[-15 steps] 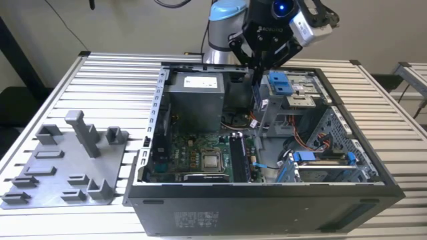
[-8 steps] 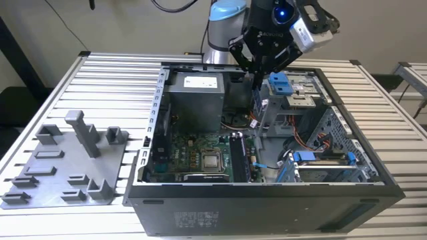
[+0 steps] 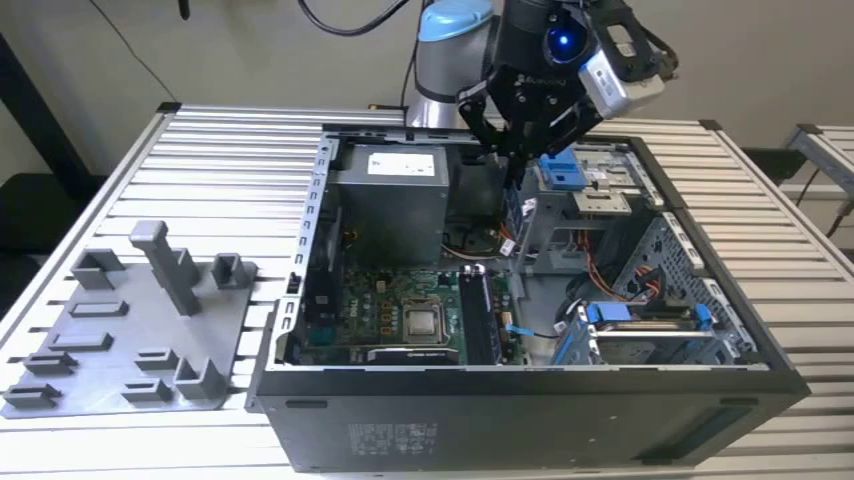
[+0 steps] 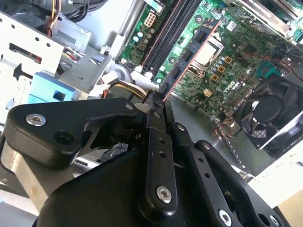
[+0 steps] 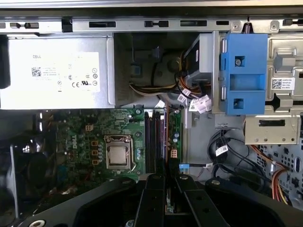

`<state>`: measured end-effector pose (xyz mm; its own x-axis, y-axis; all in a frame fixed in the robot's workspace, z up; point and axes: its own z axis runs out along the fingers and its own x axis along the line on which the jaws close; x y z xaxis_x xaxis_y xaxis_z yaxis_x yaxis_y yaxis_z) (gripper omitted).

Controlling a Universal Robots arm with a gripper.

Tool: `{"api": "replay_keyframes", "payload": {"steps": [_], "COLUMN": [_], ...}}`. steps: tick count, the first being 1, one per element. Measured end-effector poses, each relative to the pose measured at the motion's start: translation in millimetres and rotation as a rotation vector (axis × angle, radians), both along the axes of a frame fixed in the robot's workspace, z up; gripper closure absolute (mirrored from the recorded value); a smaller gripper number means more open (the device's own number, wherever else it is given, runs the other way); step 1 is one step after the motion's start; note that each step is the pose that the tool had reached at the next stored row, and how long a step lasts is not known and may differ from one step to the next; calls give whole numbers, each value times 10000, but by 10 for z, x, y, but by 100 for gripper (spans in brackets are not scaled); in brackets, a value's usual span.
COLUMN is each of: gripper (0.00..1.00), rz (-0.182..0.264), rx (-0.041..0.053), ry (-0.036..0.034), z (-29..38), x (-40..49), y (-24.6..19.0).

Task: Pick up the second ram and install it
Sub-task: 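Insert the second ram into the second slot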

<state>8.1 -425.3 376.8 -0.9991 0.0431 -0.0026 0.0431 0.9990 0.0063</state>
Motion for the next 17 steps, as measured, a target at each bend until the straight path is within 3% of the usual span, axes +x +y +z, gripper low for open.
{"api": "replay_keyframes", "payload": {"steps": [17], "gripper": [86], "rz": [0], "rx": [-40], "ry": [0], "z": [-177], "x": [0], "y": [-20]}}
